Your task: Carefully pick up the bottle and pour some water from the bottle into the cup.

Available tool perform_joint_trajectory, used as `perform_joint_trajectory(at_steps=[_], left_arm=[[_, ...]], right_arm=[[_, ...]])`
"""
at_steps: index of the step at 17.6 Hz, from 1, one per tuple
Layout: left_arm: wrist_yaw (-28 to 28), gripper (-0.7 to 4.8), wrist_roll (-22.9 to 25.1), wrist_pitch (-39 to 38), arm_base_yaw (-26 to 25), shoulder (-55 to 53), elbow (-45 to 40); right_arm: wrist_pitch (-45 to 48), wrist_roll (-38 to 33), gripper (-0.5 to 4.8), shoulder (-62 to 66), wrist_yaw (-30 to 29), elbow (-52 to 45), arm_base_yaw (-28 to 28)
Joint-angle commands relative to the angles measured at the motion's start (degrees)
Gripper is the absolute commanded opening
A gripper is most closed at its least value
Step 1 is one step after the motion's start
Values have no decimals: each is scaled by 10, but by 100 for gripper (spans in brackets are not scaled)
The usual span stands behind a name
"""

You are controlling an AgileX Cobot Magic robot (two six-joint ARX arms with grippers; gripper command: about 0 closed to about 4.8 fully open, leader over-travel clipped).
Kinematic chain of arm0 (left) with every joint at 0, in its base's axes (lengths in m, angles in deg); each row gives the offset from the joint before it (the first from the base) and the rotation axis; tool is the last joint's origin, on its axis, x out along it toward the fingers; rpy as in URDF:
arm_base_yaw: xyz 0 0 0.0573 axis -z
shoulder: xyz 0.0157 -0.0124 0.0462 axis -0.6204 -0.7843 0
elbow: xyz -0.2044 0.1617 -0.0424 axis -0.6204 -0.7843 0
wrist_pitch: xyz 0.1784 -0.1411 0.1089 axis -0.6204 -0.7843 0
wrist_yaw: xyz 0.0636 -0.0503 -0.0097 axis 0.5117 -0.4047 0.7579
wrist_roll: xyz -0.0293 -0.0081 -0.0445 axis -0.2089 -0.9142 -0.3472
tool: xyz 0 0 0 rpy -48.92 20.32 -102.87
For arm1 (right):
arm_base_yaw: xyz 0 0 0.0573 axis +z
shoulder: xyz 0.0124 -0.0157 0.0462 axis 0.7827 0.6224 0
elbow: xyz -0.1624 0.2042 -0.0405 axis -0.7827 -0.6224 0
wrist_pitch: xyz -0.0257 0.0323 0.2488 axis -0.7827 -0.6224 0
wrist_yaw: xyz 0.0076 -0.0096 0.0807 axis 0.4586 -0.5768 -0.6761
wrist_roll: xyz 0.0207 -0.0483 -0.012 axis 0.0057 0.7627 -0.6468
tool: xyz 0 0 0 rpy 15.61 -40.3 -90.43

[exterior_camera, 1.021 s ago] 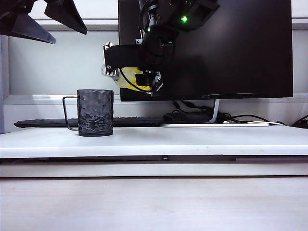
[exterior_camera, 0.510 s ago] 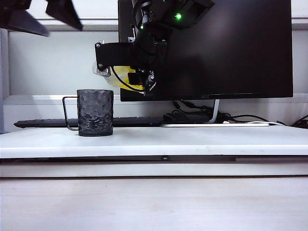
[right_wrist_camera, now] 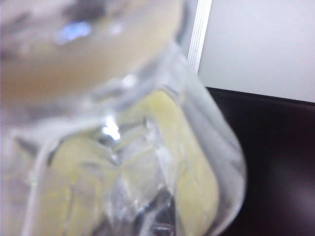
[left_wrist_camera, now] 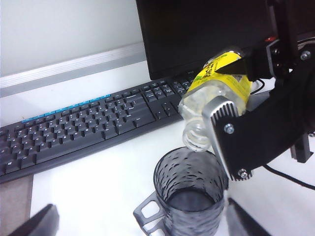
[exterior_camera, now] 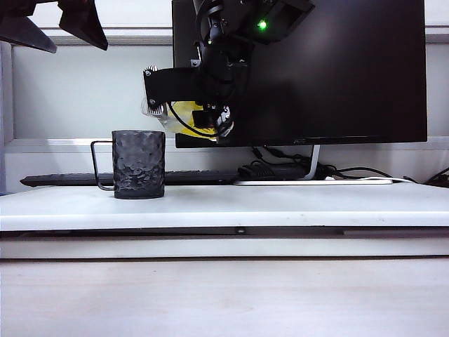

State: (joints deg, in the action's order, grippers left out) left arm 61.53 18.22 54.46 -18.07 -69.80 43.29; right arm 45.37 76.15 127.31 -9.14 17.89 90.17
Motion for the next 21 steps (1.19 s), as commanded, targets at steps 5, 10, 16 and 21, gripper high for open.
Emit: perform_joint_trajectory(at_steps=[5,10,16,21], left_arm=[[2,479,2,7,0,1,1],[2,479,2,7,0,1,1],[2,479,2,7,0,1,1],[2,479,1,6,0,1,1]], right_arm=[[28,24,198,-14,1,6,2],[33,36,198,-23,6,6,2],[16,37,198,-27,5,5,3],[14,56,198,-31,-1,5,2]])
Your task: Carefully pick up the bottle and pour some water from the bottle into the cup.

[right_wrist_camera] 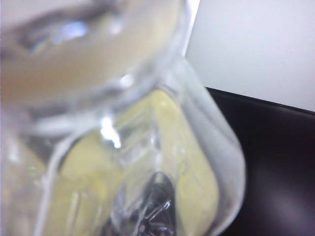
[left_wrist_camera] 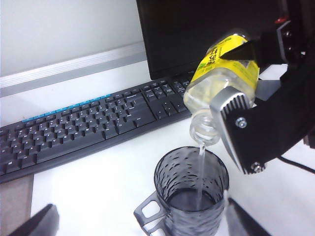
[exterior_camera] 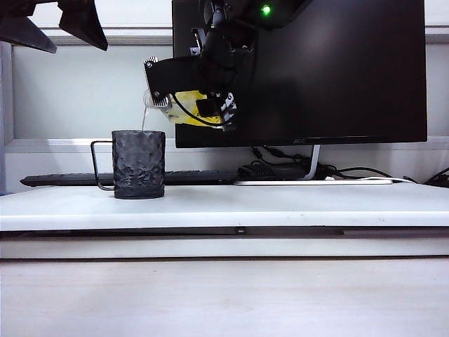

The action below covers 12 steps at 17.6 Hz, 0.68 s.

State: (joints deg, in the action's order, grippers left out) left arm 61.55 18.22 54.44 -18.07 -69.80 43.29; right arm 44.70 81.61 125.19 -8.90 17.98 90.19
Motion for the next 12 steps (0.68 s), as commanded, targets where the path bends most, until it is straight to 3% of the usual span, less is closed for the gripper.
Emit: perform_joint_trajectory(at_steps=[1,11,12], left_arm=[[2,479,1,6,0,1,1],[1,479,0,-1,0,1,1],[1,479,0,-7,0,1,1]], right_arm=[[19,1,198,-10,-4,5,2],[0,12,196,-10,5,5,8],[2,12,166,-9,5,5,9]])
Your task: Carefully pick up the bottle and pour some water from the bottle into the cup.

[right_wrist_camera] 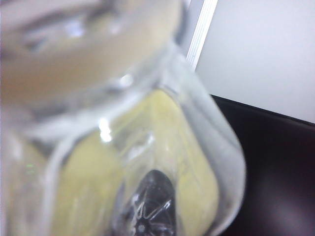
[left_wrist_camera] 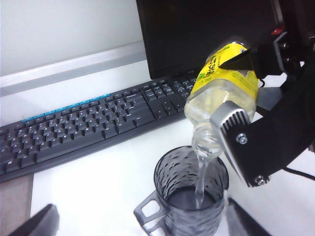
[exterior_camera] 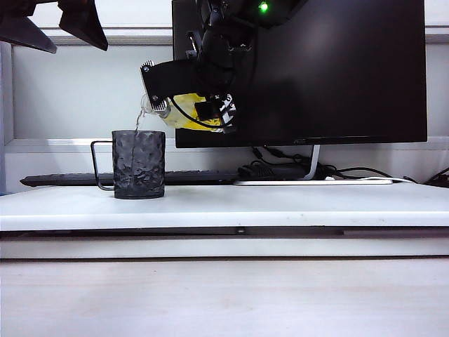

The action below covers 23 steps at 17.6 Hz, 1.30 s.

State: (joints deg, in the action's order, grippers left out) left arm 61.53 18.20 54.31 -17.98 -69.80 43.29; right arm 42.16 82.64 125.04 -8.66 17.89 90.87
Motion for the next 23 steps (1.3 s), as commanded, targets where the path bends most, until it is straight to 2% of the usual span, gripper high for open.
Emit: perform_joint_trajectory(at_steps=[1,23], left_arm=[[2,479,0,-11,-1,2,1],[-5,479,0,-13,0,2,1]], right_arm=[[27,3,166,-8,3,5,2],[53,17,170,-8,22,5,4]])
